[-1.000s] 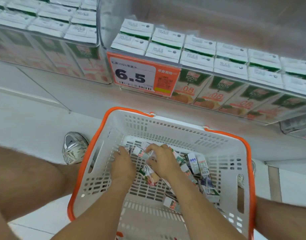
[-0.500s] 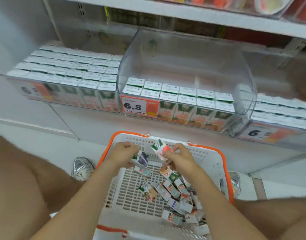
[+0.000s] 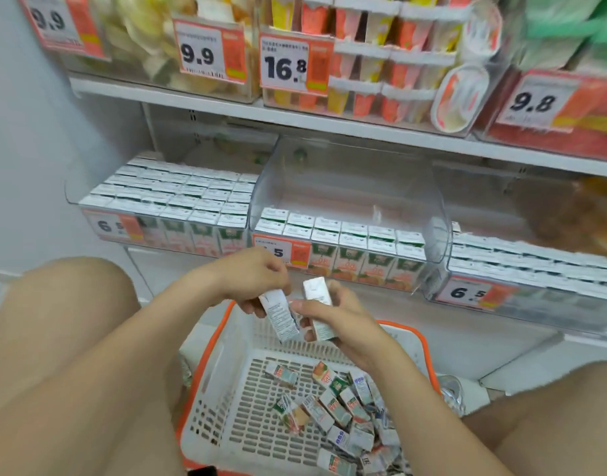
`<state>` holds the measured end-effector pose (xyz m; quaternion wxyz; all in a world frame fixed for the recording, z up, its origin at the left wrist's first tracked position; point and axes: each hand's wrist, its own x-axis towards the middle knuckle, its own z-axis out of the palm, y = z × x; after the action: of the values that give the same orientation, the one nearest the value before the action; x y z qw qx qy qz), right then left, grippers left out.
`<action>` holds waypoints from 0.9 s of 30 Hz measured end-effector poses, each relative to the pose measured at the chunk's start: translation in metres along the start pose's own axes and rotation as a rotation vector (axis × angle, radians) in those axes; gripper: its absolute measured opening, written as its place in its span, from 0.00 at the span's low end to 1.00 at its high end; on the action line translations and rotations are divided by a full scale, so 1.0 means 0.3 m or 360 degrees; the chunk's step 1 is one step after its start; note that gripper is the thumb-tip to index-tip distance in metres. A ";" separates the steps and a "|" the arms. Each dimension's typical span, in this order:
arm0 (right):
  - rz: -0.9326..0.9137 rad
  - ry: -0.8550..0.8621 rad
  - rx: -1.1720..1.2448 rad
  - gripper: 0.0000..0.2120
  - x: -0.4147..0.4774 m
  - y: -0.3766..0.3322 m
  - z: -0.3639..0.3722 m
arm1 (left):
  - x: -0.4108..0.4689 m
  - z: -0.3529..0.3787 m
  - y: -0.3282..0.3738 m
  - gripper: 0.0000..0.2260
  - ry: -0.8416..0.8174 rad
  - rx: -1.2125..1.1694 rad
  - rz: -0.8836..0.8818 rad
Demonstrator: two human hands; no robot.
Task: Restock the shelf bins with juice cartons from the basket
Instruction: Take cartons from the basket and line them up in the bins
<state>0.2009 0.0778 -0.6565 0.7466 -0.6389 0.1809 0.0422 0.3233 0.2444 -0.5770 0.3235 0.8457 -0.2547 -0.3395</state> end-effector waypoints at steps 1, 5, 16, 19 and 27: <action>-0.0083 -0.0010 -0.0070 0.26 -0.008 -0.014 0.008 | -0.010 -0.010 0.012 0.11 0.0040 -0.0069 -0.0014; -0.0270 0.0027 -0.0191 0.16 -0.033 -0.032 0.042 | -0.031 -0.032 0.034 0.20 0.0125 -0.0488 -0.0127; -0.0131 0.0439 0.0358 0.37 -0.005 -0.097 -0.021 | -0.054 -0.053 0.050 0.28 0.0190 -0.0702 0.0123; -0.0220 0.0547 0.0254 0.32 0.004 -0.119 -0.038 | -0.055 -0.079 0.051 0.23 0.0437 -0.0831 0.0160; -0.0595 0.0569 -0.0019 0.12 0.006 -0.272 0.099 | -0.065 -0.225 0.022 0.23 0.0864 -0.0553 0.0211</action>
<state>0.2330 0.0916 -0.5770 0.6937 -0.6630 0.1884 -0.2090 0.3592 0.2779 -0.5265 0.5404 0.8191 -0.1518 -0.1184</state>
